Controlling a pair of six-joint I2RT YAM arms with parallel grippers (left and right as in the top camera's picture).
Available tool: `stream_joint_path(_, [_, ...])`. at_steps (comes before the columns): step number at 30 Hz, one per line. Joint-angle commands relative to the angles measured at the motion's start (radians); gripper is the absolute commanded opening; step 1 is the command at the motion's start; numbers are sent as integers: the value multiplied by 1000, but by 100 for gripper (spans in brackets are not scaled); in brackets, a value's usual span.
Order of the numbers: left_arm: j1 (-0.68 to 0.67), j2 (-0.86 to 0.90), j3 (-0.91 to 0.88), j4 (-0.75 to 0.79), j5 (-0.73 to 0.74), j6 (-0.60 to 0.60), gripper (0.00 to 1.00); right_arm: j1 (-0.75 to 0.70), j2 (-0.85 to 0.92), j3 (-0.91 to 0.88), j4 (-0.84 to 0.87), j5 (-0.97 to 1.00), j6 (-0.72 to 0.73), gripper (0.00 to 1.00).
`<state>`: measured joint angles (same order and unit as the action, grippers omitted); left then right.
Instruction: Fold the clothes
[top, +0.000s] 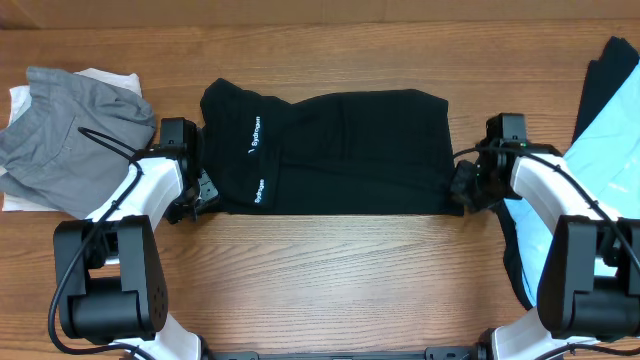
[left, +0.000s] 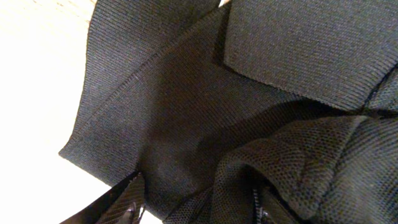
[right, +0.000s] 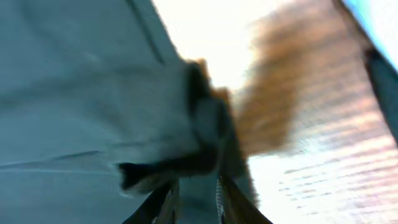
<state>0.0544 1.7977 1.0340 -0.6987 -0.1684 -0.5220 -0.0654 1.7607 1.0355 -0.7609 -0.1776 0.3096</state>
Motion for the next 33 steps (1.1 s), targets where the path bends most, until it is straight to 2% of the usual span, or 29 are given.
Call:
stream_joint_path(1, [11, -2, -20, -11, 10, -5, 59, -1, -31, 39, 6, -70, 0, 25])
stream_joint_path(7, [11, -2, -20, -11, 10, -5, 59, -1, -31, 39, 11, -124, -26, 26])
stream_joint_path(9, [11, -2, -20, -11, 12, -5, 59, -1, -31, 39, 22, -124, -26, 31])
stream_joint_path(13, [11, -2, -20, -12, 13, -5, 59, -1, -31, 39, 53, -124, -21, 47])
stream_joint_path(20, [11, -2, -20, -19, 13, -5, 59, -1, -31, 38, 47, -124, 62, 49])
stream_joint_path(21, [11, -2, -20, -19, 13, -5, 59, -1, -31, 38, 50, -124, 63, 47])
stream_joint_path(23, [11, -2, -20, -23, 13, -5, 59, -1, -31, 38, 58, -123, 66, 32])
stream_joint_path(24, [11, -2, -20, -24, 13, -5, 59, -1, -31, 38, 60, -123, 66, 23])
stream_joint_path(25, [11, -2, -20, -25, 13, -5, 59, -1, -31, 38, 69, -123, 66, 4])
stream_joint_path(33, [11, -2, -20, -26, 13, -5, 58, -1, -31, 38, 204, -124, 66, 4])
